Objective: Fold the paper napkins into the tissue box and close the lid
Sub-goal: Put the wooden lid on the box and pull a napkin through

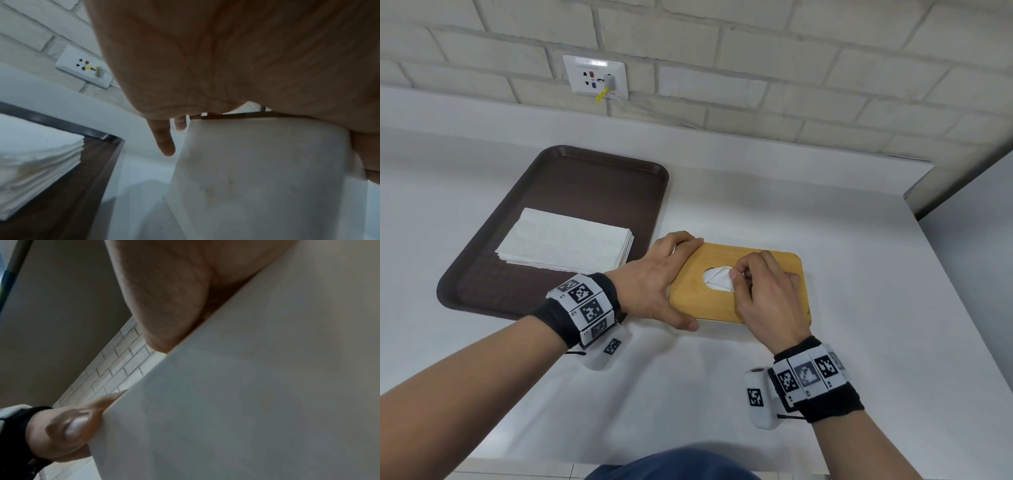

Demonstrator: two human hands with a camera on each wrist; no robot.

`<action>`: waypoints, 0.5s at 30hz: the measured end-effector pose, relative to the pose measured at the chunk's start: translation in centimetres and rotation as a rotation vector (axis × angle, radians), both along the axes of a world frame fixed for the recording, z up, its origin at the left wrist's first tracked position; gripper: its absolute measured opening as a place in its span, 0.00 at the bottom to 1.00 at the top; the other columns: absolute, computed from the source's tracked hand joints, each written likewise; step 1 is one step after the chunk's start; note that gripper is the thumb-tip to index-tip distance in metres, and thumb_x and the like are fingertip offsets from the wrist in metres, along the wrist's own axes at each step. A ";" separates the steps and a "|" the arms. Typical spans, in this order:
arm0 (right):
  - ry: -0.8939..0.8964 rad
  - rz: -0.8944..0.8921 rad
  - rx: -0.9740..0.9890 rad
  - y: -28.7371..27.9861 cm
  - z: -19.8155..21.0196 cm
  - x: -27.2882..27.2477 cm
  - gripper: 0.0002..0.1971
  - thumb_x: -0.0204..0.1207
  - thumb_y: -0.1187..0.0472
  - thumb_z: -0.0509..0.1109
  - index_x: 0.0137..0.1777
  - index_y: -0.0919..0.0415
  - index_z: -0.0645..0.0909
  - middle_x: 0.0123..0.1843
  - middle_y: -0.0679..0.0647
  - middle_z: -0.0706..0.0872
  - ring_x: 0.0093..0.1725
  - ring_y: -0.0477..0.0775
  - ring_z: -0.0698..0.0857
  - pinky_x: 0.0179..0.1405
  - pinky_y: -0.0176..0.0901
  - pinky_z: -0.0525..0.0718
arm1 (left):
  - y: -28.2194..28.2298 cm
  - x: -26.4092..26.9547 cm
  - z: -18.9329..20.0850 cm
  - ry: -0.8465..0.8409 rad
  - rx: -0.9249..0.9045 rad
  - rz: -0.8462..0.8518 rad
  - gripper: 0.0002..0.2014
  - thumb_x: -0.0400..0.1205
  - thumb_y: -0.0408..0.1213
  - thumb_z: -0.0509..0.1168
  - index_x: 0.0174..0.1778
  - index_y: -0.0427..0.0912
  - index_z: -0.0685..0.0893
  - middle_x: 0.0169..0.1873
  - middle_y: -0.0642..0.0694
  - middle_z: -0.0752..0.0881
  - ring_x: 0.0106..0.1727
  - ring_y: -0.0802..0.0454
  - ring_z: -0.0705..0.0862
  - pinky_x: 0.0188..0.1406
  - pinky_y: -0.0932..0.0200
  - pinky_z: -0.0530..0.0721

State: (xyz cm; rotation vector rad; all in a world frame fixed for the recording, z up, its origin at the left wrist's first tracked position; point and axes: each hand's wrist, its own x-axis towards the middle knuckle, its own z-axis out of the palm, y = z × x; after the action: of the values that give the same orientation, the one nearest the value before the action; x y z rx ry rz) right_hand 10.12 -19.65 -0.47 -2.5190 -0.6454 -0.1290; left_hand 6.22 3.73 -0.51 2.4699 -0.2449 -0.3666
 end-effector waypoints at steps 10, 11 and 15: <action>0.074 0.068 0.070 -0.8 1.0 0.7 0.05 0.85 0.57 0.67 0.47 0.49 0.77 0.48 0.40 0.80 0.45 0.44 0.81 0.58 0.61 0.82 | 0.0 -0.2 -0.3 0.053 -0.127 0.041 0.70 0.61 0.66 0.84 0.91 0.57 0.44 0.82 0.66 0.47 0.86 0.58 0.48 0.90 0.51 0.56; 0.086 0.090 0.055 -0.9 1.2 0.8 0.04 0.85 0.57 0.67 0.48 0.50 0.77 0.47 0.39 0.81 0.45 0.44 0.81 0.57 0.60 0.83 | -0.1 -0.3 0.1 0.046 -0.091 0.043 0.71 0.62 0.66 0.84 0.91 0.55 0.43 0.84 0.63 0.46 0.87 0.56 0.46 0.90 0.50 0.55; 0.073 0.157 -0.044 -1.3 2.4 1.2 0.03 0.85 0.56 0.66 0.50 0.51 0.77 0.47 0.43 0.81 0.46 0.50 0.82 0.51 0.59 0.83 | -1.7 -0.3 2.5 -0.126 -0.069 0.132 0.57 0.67 0.66 0.80 0.89 0.53 0.60 0.85 0.51 0.58 0.85 0.53 0.54 0.84 0.54 0.61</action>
State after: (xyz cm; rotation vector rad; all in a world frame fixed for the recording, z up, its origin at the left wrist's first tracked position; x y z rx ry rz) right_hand 11.31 -20.92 1.92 -2.4901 -0.8209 0.0343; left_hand 5.90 2.01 2.00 2.4281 -0.1433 -0.1448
